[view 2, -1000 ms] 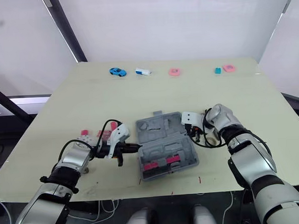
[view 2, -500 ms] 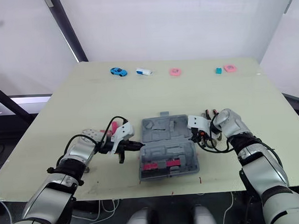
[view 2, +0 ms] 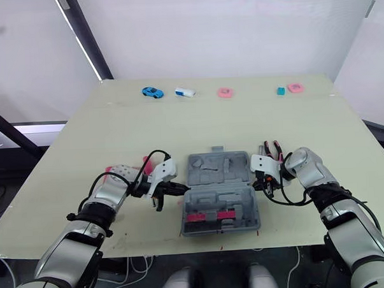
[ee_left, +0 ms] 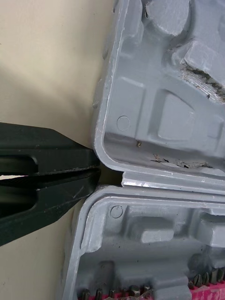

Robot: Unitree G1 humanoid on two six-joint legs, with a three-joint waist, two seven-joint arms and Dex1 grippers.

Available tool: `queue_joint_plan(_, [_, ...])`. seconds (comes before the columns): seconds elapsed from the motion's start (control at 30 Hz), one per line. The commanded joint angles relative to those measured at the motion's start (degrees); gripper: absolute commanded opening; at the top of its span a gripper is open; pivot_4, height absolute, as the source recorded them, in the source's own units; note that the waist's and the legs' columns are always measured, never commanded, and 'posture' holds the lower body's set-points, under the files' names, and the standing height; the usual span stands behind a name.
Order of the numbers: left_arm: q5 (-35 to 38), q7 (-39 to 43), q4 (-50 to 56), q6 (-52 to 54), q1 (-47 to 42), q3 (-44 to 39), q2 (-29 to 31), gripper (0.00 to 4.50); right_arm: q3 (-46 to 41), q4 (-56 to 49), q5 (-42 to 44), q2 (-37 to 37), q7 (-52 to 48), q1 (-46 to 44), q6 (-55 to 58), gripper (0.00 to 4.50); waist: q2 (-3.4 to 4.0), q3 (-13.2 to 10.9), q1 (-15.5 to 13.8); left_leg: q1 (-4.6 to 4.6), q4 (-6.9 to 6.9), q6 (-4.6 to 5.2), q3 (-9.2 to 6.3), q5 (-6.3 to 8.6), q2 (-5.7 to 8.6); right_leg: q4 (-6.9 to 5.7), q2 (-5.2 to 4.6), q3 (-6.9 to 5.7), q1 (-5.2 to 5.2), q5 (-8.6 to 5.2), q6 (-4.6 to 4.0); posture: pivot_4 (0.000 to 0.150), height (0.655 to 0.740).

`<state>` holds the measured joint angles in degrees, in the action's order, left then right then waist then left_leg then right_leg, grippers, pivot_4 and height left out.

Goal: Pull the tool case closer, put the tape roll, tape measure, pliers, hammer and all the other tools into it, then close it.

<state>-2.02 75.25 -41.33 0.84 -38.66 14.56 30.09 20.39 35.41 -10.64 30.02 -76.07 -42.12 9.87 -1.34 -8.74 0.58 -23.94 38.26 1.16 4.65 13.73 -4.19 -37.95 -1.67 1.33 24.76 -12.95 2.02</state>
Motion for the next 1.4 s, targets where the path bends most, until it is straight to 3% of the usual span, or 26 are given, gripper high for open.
queue_joint_plan(0.03, [-0.2,0.03,-0.89,-0.99,-1.46,-0.12,0.16,0.11,0.54,-2.53,0.56,0.67,-0.91,1.65,1.77,0.02,0.0,0.0,0.0,0.0,0.0,0.0,0.0,0.0,0.0,0.0,0.0,0.0,0.0,0.0,0.0,0.15,0.74])
queue_joint_plan(0.37, [-0.18,-0.22,-1.07,-1.02,-1.03,-0.43,0.34,0.11,1.01,-4.1,0.83,0.02,-0.18,2.33,2.84,0.02,0.0,0.0,0.1,0.0,0.01,0.0,-0.03,0.0,0.0,-0.01,0.03,0.0,0.0,0.0,0.0,0.15,0.74])
queue_joint_plan(0.9, [-0.29,-0.71,-0.78,-1.21,-0.75,-0.64,0.38,0.11,2.53,5.84,-2.44,-2.39,4.34,-2.95,-8.17,0.02,-0.04,0.03,0.41,0.1,0.08,0.01,-0.03,-0.01,-0.02,-0.08,0.11,0.09,-0.05,0.01,-0.01,0.15,0.74])
queue_joint_plan(1.4, [0.33,-0.15,2.77,0.47,1.44,-1.03,1.14,0.11,2.75,2.91,-2.43,-4.02,2.95,-2.04,-7.1,0.02,-0.03,0.03,0.97,0.13,0.07,0.01,-0.02,0.0,-0.05,-0.09,0.14,0.12,-0.05,0.01,-0.01,0.15,0.74])
